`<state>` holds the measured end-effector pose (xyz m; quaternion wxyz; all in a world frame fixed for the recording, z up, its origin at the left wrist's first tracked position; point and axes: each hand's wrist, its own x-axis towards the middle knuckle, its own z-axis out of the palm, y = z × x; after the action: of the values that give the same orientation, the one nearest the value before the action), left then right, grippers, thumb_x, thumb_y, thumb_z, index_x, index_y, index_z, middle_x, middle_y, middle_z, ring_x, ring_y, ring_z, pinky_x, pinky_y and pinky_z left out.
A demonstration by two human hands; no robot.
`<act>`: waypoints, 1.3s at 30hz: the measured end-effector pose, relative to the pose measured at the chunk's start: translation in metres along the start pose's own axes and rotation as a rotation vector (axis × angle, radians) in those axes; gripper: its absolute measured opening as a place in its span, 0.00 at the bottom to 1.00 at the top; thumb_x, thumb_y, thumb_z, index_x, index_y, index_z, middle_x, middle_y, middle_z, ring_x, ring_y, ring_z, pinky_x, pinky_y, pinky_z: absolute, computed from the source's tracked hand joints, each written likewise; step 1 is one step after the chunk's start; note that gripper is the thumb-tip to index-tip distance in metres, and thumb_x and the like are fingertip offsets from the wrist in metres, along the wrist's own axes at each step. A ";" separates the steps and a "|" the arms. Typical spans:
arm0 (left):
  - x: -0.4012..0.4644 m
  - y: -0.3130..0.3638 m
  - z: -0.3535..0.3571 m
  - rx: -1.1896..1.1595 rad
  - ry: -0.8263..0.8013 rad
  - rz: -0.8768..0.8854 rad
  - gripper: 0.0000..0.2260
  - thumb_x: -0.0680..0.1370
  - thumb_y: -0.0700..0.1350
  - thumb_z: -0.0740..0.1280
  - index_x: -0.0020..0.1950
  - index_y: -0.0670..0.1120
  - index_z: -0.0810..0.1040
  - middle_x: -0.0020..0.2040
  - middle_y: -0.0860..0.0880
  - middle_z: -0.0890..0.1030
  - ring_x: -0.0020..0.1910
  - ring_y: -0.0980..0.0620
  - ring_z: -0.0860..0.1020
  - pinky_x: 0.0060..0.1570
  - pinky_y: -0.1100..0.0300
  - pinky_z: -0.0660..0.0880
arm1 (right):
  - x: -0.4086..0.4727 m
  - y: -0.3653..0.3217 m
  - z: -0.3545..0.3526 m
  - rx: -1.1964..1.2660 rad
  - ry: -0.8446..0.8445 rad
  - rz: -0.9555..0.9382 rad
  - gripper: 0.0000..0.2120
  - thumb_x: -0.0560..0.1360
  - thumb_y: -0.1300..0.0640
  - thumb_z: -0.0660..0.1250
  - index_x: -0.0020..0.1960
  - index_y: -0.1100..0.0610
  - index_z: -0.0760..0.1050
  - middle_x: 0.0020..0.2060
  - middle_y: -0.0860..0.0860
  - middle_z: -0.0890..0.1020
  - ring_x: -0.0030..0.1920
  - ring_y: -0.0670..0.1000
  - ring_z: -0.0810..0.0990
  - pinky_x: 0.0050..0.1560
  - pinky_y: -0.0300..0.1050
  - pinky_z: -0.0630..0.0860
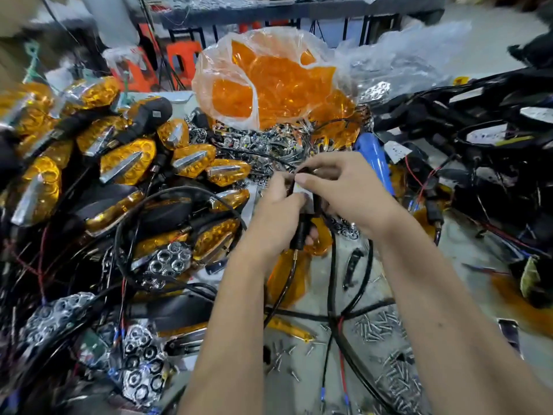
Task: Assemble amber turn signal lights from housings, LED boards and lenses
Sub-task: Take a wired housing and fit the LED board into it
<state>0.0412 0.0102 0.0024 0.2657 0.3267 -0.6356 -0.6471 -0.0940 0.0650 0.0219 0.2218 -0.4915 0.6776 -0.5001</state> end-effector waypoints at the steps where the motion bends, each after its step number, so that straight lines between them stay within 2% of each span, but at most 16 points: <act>1: 0.001 -0.001 0.000 0.009 -0.012 0.010 0.10 0.81 0.42 0.59 0.61 0.50 0.70 0.32 0.50 0.82 0.28 0.47 0.78 0.26 0.57 0.74 | 0.001 0.002 -0.002 0.012 0.014 -0.013 0.03 0.79 0.56 0.74 0.49 0.54 0.86 0.33 0.46 0.84 0.27 0.40 0.76 0.29 0.33 0.71; 4: 0.006 -0.002 -0.001 0.013 -0.048 0.027 0.15 0.75 0.44 0.62 0.61 0.50 0.71 0.31 0.48 0.80 0.28 0.47 0.76 0.25 0.57 0.70 | 0.004 0.006 -0.008 0.066 0.034 -0.017 0.02 0.78 0.56 0.75 0.47 0.53 0.86 0.36 0.54 0.85 0.27 0.46 0.76 0.27 0.37 0.72; 6: 0.008 -0.002 0.001 0.007 -0.051 0.034 0.14 0.75 0.42 0.64 0.61 0.50 0.71 0.32 0.48 0.79 0.29 0.47 0.74 0.25 0.57 0.69 | 0.007 0.009 -0.012 0.085 0.043 -0.031 0.03 0.78 0.57 0.75 0.45 0.53 0.85 0.34 0.56 0.83 0.26 0.48 0.76 0.26 0.39 0.73; 9: 0.009 -0.003 0.001 0.022 -0.014 0.051 0.09 0.80 0.40 0.65 0.59 0.49 0.72 0.36 0.49 0.80 0.29 0.50 0.75 0.25 0.58 0.69 | 0.009 0.015 -0.017 0.111 0.068 -0.054 0.05 0.78 0.58 0.75 0.43 0.55 0.84 0.32 0.53 0.82 0.25 0.50 0.77 0.26 0.41 0.73; 12: 0.008 -0.002 0.000 0.080 -0.015 0.081 0.03 0.85 0.45 0.64 0.58 0.47 0.74 0.40 0.47 0.79 0.30 0.51 0.76 0.27 0.58 0.71 | 0.009 0.018 -0.016 0.113 0.111 -0.092 0.06 0.78 0.58 0.74 0.42 0.54 0.83 0.29 0.49 0.81 0.25 0.50 0.78 0.26 0.41 0.74; 15: 0.007 -0.001 -0.002 0.144 -0.055 0.090 0.09 0.87 0.49 0.61 0.57 0.44 0.74 0.39 0.44 0.79 0.28 0.47 0.71 0.26 0.58 0.66 | 0.005 0.018 -0.015 0.093 0.157 -0.148 0.07 0.79 0.59 0.73 0.42 0.52 0.82 0.27 0.47 0.81 0.24 0.50 0.78 0.26 0.41 0.75; 19: 0.003 0.005 -0.002 0.112 -0.089 0.112 0.09 0.87 0.47 0.59 0.49 0.47 0.73 0.36 0.46 0.73 0.23 0.58 0.67 0.23 0.66 0.61 | 0.000 0.014 -0.013 0.106 0.202 -0.216 0.05 0.80 0.60 0.72 0.45 0.55 0.82 0.27 0.50 0.81 0.24 0.54 0.79 0.26 0.44 0.76; 22: 0.002 0.006 -0.002 0.086 -0.064 0.138 0.09 0.87 0.46 0.59 0.49 0.47 0.74 0.35 0.49 0.71 0.22 0.61 0.67 0.23 0.69 0.62 | -0.001 0.011 -0.011 0.131 0.210 -0.238 0.04 0.80 0.61 0.72 0.47 0.60 0.82 0.27 0.51 0.81 0.24 0.55 0.79 0.26 0.46 0.76; 26: 0.000 0.008 0.000 0.067 -0.048 0.180 0.08 0.87 0.44 0.59 0.51 0.47 0.75 0.34 0.50 0.70 0.24 0.60 0.65 0.24 0.69 0.62 | -0.002 0.009 -0.012 0.129 0.171 -0.285 0.03 0.79 0.62 0.72 0.49 0.61 0.82 0.31 0.49 0.82 0.27 0.55 0.80 0.27 0.47 0.77; 31: 0.001 0.008 -0.003 0.020 -0.053 0.201 0.08 0.87 0.42 0.59 0.52 0.48 0.76 0.34 0.53 0.70 0.27 0.57 0.66 0.23 0.69 0.61 | -0.001 0.008 -0.011 0.128 0.168 -0.303 0.01 0.79 0.63 0.72 0.49 0.60 0.82 0.34 0.56 0.82 0.28 0.58 0.81 0.27 0.48 0.77; 34: 0.001 0.007 -0.002 0.013 -0.060 0.198 0.09 0.87 0.42 0.60 0.48 0.49 0.76 0.34 0.54 0.70 0.28 0.56 0.66 0.23 0.68 0.61 | -0.001 0.008 -0.010 0.125 0.177 -0.300 0.02 0.79 0.62 0.71 0.48 0.59 0.82 0.33 0.58 0.82 0.28 0.61 0.79 0.26 0.53 0.77; 39: 0.001 0.007 -0.003 0.004 -0.055 0.202 0.08 0.87 0.42 0.60 0.49 0.46 0.75 0.35 0.52 0.70 0.28 0.56 0.66 0.23 0.67 0.61 | 0.000 0.007 -0.008 0.128 0.195 -0.308 0.02 0.79 0.62 0.71 0.47 0.59 0.82 0.33 0.61 0.81 0.29 0.65 0.77 0.25 0.58 0.74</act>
<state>0.0426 0.0068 0.0090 0.3114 0.2436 -0.6736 -0.6244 -0.1034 0.0694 0.0193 0.1068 -0.5237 0.5792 -0.6155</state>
